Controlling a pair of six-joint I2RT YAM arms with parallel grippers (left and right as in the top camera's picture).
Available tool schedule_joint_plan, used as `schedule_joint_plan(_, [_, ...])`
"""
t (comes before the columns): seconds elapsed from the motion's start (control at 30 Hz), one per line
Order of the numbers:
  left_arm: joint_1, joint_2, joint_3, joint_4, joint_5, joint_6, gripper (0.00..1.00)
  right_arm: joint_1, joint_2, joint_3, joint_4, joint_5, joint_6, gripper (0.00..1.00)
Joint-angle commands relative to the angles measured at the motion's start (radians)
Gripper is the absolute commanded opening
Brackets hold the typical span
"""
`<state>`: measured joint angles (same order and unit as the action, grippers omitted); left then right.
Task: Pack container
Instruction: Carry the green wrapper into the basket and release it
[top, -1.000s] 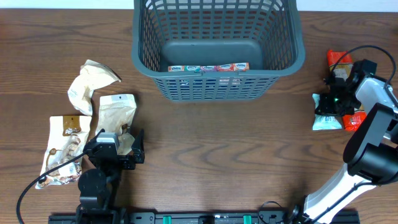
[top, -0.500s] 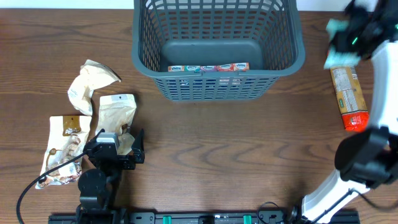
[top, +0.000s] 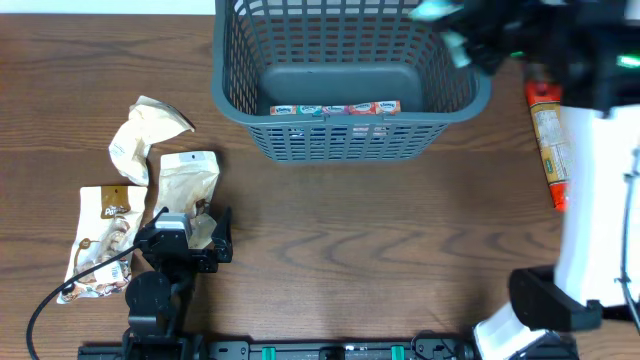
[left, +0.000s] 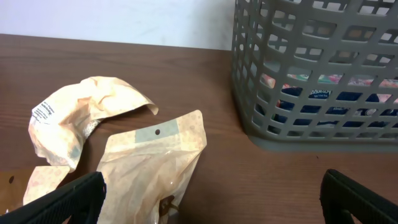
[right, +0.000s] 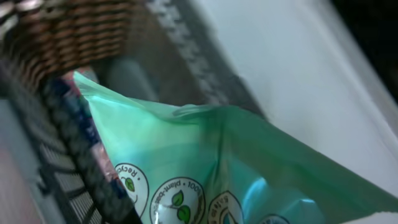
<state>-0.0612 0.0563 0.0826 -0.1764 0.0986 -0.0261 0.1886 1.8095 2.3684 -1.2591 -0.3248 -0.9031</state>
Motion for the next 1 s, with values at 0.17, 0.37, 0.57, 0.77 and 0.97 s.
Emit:
schedule_joint_plan(0.17, [-0.003,0.0,-0.024,-0.009,0.006,0.002,0.99,0.162,0.207,-0.008,-0.02,0.379,-0.258,0.01])
schedule_joint_plan(0.37, [-0.003,0.0,-0.024,-0.009,0.006,0.002,0.99,0.169,0.364,-0.008,-0.037,0.254,-0.266,0.01])
schedule_joint_plan(0.57, [-0.003,0.0,-0.024,-0.009,0.006,0.002,0.99,0.17,0.494,-0.008,-0.089,0.208,-0.265,0.01])
schedule_joint_plan(0.77, [-0.003,0.0,-0.024,-0.009,0.006,0.002,0.99,0.17,0.547,-0.008,-0.111,0.208,-0.228,0.44])
schedule_joint_plan(0.97, [-0.003,0.0,-0.024,-0.009,0.006,0.002,0.99,0.17,0.517,-0.004,-0.092,0.208,-0.13,0.99])
